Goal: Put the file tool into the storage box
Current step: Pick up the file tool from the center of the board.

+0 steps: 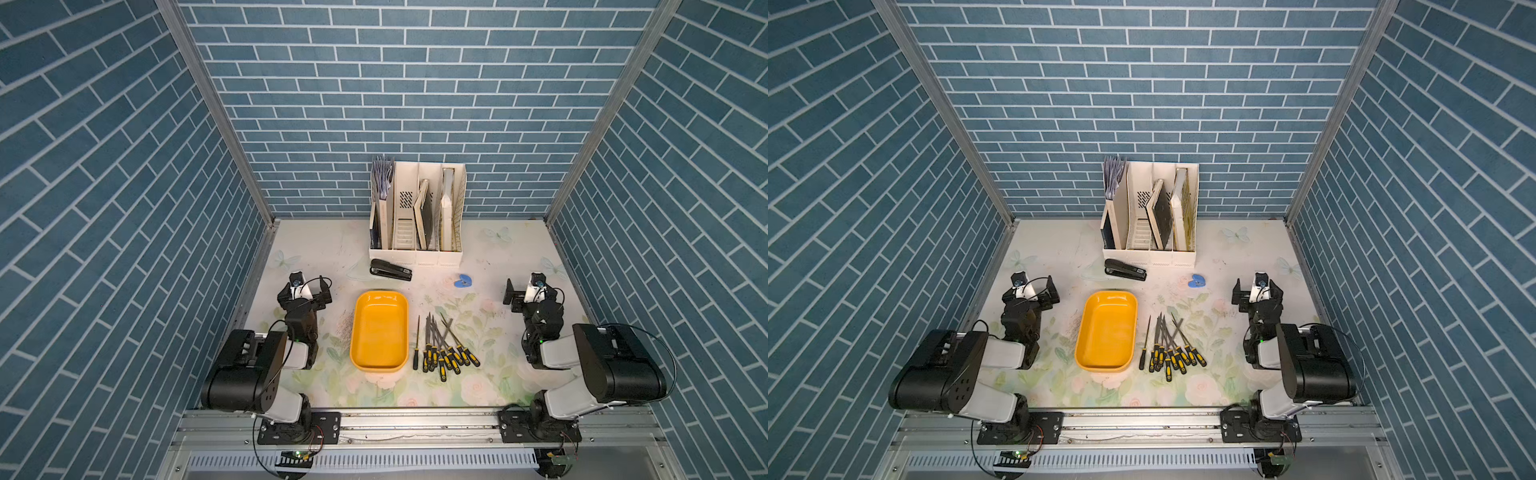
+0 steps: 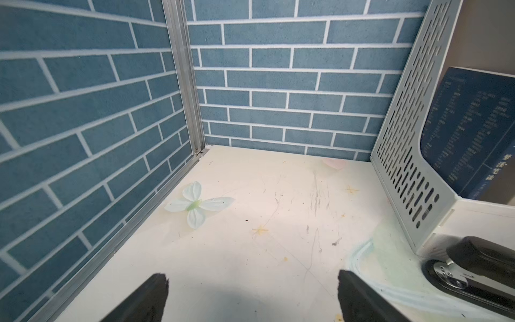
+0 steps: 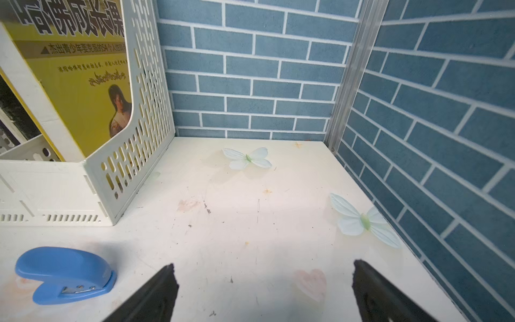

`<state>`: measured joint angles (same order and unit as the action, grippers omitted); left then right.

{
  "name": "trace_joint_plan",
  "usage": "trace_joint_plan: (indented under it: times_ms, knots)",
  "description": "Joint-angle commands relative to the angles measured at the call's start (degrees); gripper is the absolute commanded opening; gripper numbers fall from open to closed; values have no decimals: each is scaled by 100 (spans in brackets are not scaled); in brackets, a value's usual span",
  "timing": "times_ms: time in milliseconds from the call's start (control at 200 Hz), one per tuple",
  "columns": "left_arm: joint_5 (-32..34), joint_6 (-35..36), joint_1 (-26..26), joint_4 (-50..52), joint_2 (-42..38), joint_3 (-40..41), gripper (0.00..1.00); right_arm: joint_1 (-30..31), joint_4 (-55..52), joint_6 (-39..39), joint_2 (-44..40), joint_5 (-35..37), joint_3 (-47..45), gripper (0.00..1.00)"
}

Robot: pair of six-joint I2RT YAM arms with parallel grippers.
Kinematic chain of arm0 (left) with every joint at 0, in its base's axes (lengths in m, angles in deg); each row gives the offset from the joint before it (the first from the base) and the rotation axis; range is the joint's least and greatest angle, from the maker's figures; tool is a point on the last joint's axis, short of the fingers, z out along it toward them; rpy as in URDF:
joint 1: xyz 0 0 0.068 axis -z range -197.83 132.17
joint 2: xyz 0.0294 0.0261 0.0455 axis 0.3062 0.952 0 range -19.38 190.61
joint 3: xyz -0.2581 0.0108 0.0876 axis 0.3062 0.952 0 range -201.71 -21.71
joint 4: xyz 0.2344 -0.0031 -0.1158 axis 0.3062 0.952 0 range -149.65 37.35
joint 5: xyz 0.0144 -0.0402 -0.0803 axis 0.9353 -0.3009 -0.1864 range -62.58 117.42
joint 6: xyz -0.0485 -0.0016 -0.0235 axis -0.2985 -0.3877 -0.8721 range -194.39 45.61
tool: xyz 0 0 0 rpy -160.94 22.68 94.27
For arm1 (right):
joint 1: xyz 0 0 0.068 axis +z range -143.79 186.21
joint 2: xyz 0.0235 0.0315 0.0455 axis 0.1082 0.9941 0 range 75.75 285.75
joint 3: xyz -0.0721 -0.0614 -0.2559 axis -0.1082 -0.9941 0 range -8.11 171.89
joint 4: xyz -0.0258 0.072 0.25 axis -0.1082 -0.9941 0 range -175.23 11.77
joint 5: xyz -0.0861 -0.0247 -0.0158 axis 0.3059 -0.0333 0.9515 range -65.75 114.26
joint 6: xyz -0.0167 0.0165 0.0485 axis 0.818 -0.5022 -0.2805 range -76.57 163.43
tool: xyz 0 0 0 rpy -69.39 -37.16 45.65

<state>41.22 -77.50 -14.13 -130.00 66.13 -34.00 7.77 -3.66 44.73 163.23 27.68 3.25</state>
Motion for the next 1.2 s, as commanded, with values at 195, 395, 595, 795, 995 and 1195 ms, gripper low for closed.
trace_joint_plan:
  times_ms: [195, 395, 595, 795, 995, 1195]
  knots:
    - [-53, 57, -36, 19, 28, -61, 100, 18, -41, -77, -3, 7, 69, 100]
    - [-53, 61, -36, 13, 32, -62, 100, 15, -47, -78, -4, 10, 69, 100]
    - [-24, 72, -12, -3, 6, -57, 100, 26, -317, -55, -262, -22, 140, 100]
    - [639, -463, 137, 4991, -331, -2949, 100, 149, -4858, -626, -1495, 312, 2336, 100]
    - [609, -1224, 785, 8003, -832, -4413, 100, 1658, -7923, -975, -1982, 1075, 3666, 100]
    - [-233, -2512, 1632, 9866, -1677, -4424, 100, 2876, -9962, -2581, -2249, 547, 3586, 97]
